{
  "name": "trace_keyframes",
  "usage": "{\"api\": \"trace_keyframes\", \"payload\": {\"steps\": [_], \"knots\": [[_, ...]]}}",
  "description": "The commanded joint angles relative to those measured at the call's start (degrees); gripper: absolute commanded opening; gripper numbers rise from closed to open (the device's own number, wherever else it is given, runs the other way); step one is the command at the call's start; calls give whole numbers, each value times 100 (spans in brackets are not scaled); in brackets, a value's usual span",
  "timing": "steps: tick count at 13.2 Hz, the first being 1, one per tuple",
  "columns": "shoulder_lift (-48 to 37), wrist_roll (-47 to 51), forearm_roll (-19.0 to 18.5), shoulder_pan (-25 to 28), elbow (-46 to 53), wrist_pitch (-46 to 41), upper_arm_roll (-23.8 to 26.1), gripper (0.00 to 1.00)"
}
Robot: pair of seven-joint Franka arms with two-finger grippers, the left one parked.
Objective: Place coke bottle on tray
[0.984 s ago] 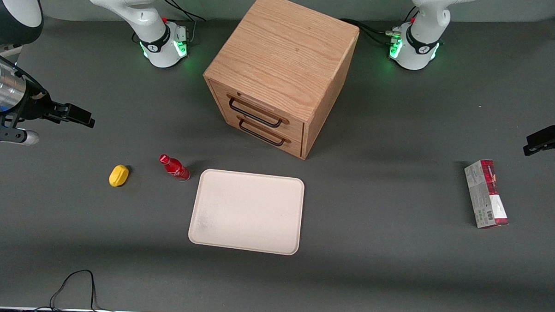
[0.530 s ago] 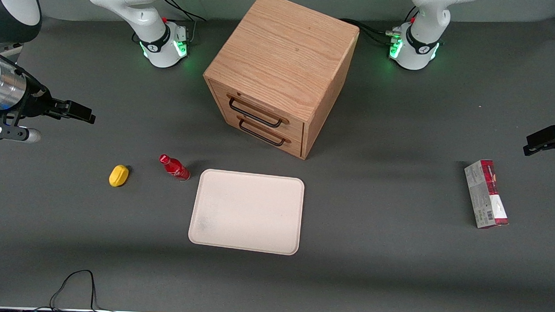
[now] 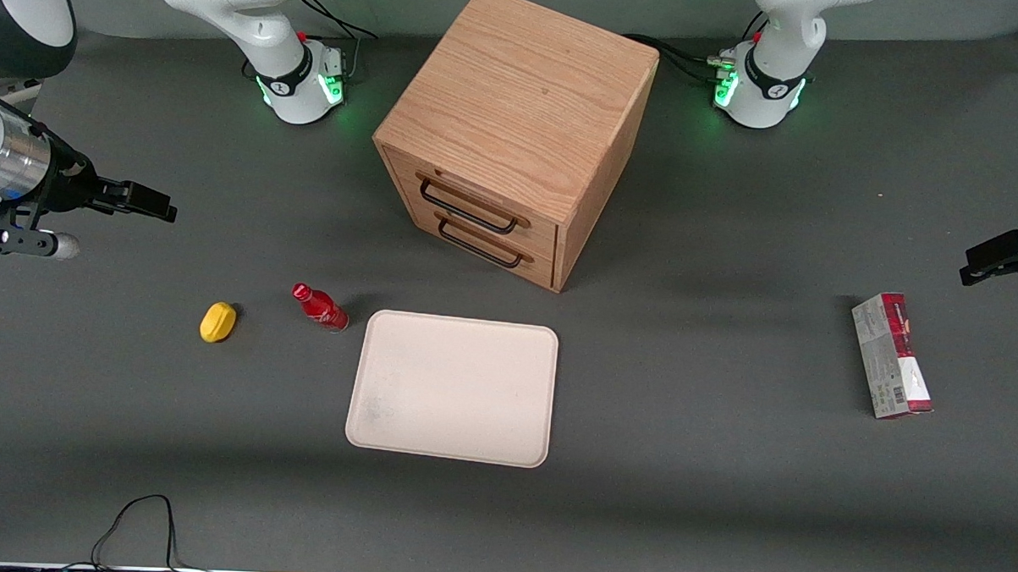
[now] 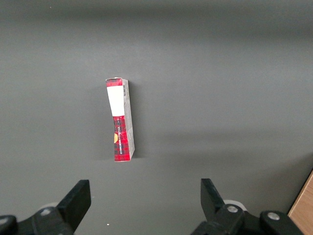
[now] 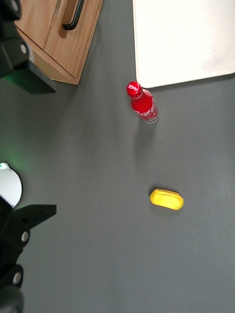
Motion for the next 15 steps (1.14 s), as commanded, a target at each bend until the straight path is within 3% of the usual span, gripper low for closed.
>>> {"api": "trace_keyframes", "payload": {"steps": [1,15], "knots": [[29,-35,117,-34,134,-119,16,100],[55,-9,195,-34,221,-119,25,100]]}}
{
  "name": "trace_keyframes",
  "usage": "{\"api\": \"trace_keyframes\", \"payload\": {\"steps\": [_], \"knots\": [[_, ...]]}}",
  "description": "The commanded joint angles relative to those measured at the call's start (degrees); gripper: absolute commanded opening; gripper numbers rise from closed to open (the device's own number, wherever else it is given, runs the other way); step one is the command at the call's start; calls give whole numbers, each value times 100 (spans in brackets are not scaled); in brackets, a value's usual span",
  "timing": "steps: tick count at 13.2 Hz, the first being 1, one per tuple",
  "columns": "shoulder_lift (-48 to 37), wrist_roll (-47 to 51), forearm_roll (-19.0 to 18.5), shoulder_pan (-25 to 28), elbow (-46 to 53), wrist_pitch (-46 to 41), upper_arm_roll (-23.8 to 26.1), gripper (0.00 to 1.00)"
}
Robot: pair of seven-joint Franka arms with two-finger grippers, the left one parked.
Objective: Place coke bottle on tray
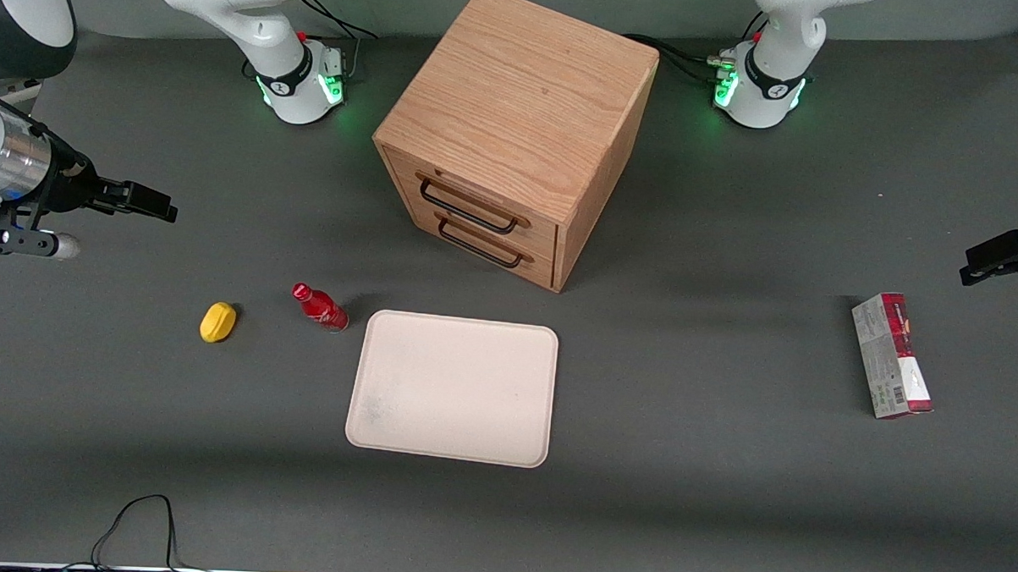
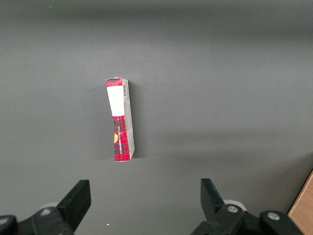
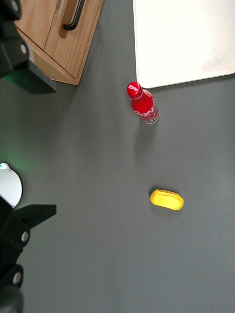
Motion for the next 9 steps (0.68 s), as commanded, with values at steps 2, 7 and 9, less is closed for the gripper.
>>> {"api": "trace_keyframes", "payload": {"steps": [2,7,9], "knots": [[86,270,272,9,434,-117,77,100],[709,1782,308,1071,1304,-117,103,100],[745,2028,325,1221,1322,-117,121,100]]}}
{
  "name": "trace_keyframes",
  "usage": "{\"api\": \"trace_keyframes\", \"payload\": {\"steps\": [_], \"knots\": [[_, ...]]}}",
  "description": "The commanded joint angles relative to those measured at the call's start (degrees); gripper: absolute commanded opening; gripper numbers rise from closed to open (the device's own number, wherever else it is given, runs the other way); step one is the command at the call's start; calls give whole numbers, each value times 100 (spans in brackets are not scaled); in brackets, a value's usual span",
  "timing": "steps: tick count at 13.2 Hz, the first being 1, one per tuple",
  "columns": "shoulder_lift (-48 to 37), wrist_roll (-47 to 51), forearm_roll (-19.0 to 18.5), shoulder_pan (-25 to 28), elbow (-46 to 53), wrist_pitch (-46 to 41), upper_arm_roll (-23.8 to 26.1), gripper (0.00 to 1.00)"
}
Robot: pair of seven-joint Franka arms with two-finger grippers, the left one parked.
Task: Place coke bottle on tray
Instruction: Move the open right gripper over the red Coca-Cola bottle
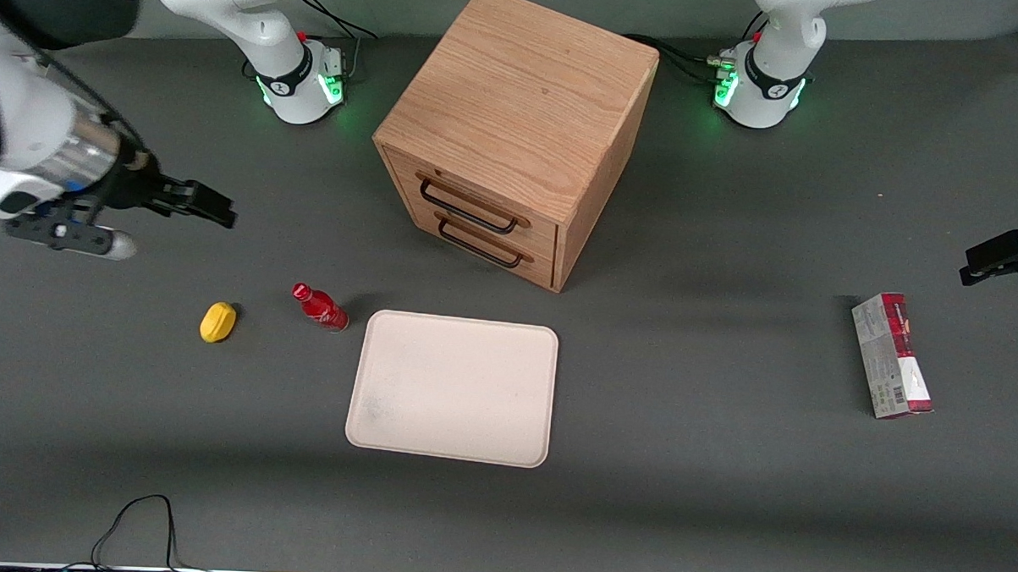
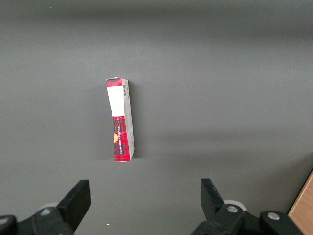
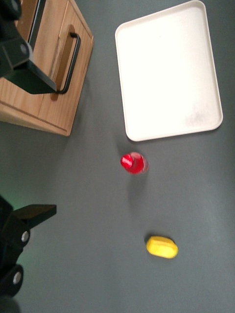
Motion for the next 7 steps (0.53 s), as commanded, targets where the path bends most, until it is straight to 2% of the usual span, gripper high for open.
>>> {"api": "trace_keyframes", "payload": {"steps": [1,7], "knots": [[212,395,16,283,295,-119,-48,100],[221,414,16,320,189,-119,-48,100]]}}
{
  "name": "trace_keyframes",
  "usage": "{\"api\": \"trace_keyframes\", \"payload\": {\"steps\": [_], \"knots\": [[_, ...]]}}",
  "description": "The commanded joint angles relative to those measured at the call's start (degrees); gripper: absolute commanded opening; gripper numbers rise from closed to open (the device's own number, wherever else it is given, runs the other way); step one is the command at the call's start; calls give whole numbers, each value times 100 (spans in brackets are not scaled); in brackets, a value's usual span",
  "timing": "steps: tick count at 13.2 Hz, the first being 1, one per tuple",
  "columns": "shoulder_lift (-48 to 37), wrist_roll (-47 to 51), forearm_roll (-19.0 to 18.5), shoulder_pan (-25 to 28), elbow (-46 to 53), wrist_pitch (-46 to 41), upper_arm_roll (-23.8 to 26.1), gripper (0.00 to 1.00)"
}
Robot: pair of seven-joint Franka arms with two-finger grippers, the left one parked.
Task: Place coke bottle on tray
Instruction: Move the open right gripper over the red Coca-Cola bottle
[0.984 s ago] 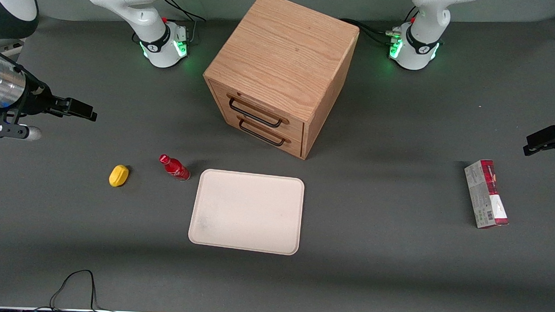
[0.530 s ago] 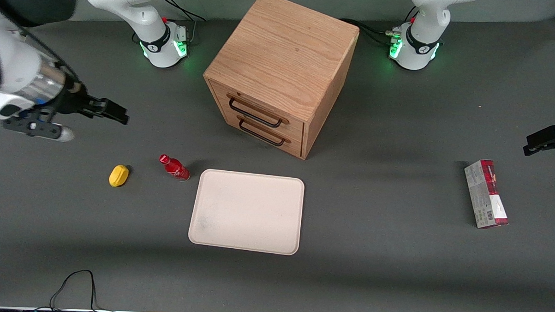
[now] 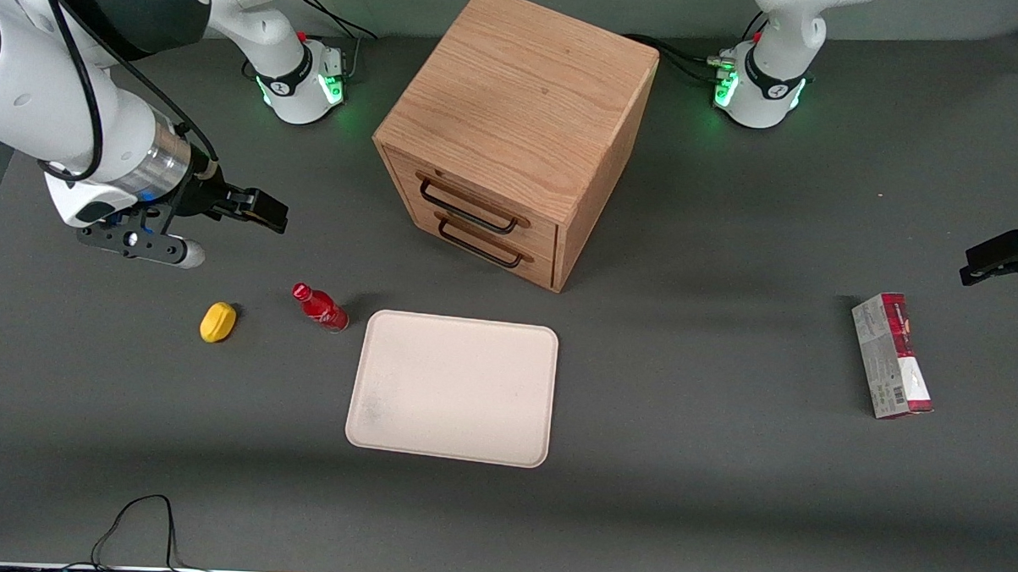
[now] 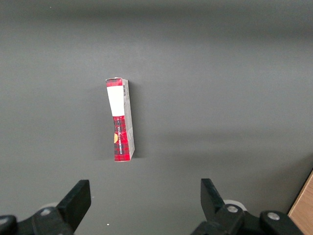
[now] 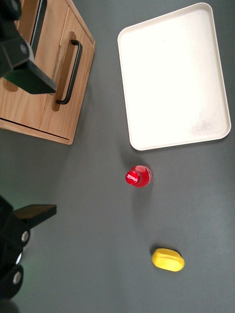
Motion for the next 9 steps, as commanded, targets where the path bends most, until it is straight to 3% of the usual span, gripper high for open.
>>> {"api": "trace_keyframes", "payload": {"steps": [1,7,9], "knots": [[41,129,16,41,-80,-46,-36,100],[-47,59,-28,76,-1362,1314,-45,100],[-56,68,-255,181,-1793,1806,-45,100]]}}
